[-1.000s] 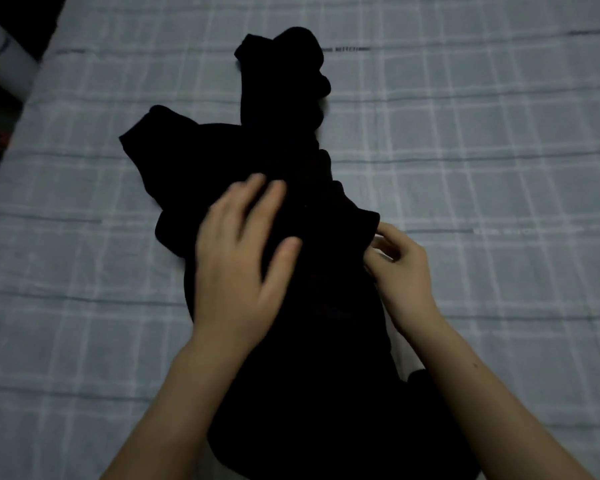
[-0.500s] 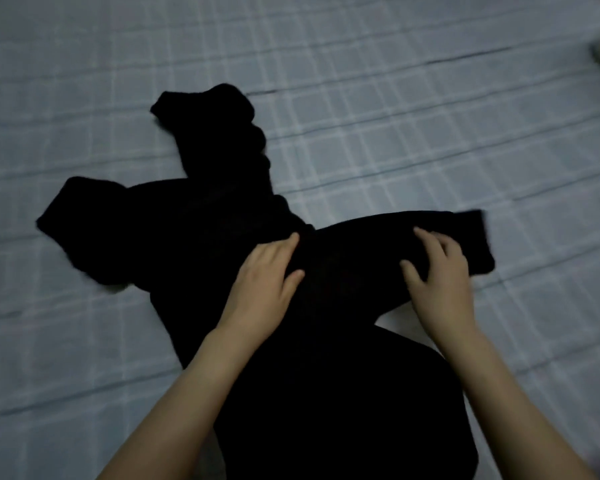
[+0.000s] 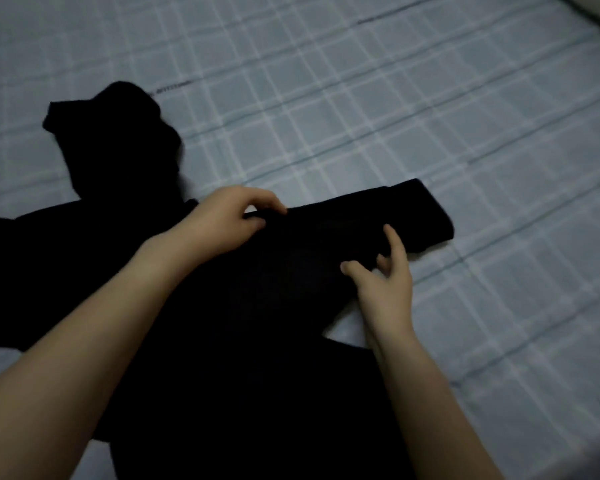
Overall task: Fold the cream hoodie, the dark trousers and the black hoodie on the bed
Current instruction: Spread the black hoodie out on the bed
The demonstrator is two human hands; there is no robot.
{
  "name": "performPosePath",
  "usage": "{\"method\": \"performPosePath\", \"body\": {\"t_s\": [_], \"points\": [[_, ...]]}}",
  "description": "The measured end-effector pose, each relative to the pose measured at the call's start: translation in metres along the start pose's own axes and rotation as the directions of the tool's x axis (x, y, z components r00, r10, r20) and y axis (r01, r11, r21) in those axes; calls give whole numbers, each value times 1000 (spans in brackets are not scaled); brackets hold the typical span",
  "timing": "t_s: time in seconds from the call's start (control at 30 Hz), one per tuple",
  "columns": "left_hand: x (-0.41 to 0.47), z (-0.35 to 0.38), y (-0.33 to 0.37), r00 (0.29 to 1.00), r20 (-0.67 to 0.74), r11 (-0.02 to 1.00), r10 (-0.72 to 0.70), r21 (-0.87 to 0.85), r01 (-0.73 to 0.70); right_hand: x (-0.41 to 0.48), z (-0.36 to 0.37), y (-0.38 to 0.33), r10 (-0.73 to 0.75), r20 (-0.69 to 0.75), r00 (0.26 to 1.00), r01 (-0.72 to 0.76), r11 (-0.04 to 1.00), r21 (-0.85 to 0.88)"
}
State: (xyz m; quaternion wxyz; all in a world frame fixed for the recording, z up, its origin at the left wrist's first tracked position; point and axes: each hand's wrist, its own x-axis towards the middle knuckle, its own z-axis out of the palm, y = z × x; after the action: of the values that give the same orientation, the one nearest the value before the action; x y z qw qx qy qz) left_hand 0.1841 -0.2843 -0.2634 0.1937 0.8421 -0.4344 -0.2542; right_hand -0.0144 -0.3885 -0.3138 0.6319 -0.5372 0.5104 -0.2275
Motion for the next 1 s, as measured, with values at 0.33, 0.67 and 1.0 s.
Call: {"method": "performPosePath", "body": {"t_s": [0.33, 0.67, 1.0], "points": [[150, -10, 141, 920, -373, 955, 118, -212, -208, 162, -118, -128, -369, 127, 921, 380, 922, -78], [283, 41, 177, 993, -77, 995, 93, 41, -90, 340, -160, -145, -270, 192, 943, 329, 837, -438], [182, 119, 114, 997, -71, 874, 40, 485, 0, 205, -74, -39, -468, 454, 758, 586, 185, -789]]}}
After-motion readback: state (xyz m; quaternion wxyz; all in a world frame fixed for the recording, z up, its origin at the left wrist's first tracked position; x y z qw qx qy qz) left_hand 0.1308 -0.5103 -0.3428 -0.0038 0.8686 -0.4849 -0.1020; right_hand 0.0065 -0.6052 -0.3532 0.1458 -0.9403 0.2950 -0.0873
